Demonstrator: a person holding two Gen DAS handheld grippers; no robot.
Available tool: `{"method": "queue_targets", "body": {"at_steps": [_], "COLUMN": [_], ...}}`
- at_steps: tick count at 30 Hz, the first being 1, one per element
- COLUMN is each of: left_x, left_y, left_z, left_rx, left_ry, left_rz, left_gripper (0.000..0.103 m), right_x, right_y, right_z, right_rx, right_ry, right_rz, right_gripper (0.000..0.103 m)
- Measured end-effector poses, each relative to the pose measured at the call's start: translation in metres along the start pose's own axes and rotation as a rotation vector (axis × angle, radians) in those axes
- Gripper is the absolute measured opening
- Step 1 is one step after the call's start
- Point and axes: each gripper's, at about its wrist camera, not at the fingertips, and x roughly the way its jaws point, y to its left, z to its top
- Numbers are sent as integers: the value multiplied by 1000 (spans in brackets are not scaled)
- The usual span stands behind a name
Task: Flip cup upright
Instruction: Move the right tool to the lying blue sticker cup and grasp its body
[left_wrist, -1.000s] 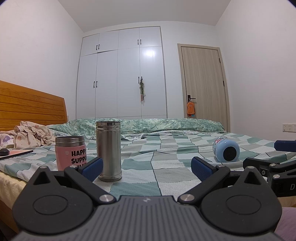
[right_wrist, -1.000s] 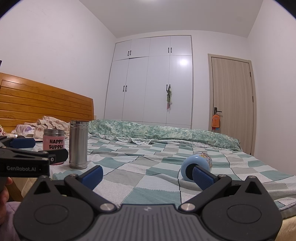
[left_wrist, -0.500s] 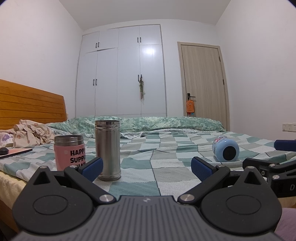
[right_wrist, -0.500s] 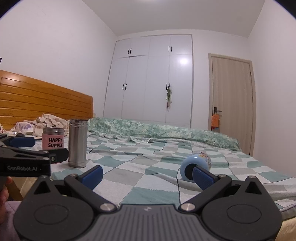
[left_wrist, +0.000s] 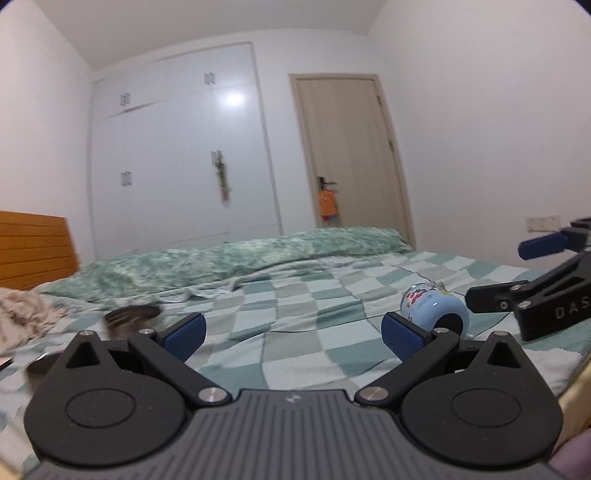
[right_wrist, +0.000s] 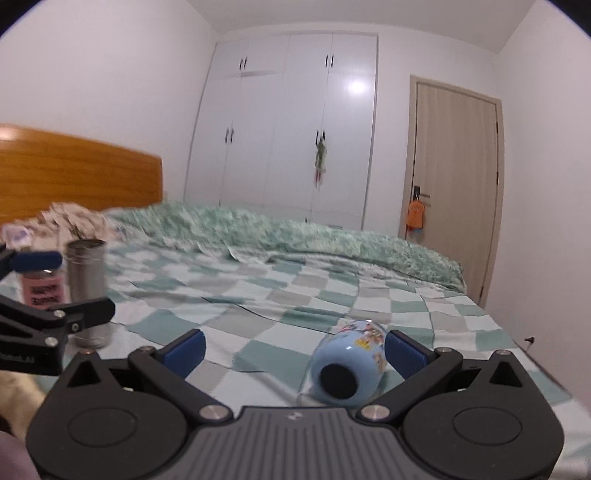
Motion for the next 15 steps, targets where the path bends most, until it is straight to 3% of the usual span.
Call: {"method": "queue_targets", "body": {"at_steps": [5, 15], "left_x": [49, 141], "left_y": [6, 8], "left_z": [14, 14], "left_rx": [31, 92], "left_ry": [45, 149], "left_rz": [-98, -293], "left_gripper": [103, 103], "right_x": [49, 138], "right_y": [-16, -38], "right_z": [23, 36], "right_rx": [10, 62], "right_ry": [109, 350], "right_rz": [-47, -101], "right_gripper": [103, 103]}}
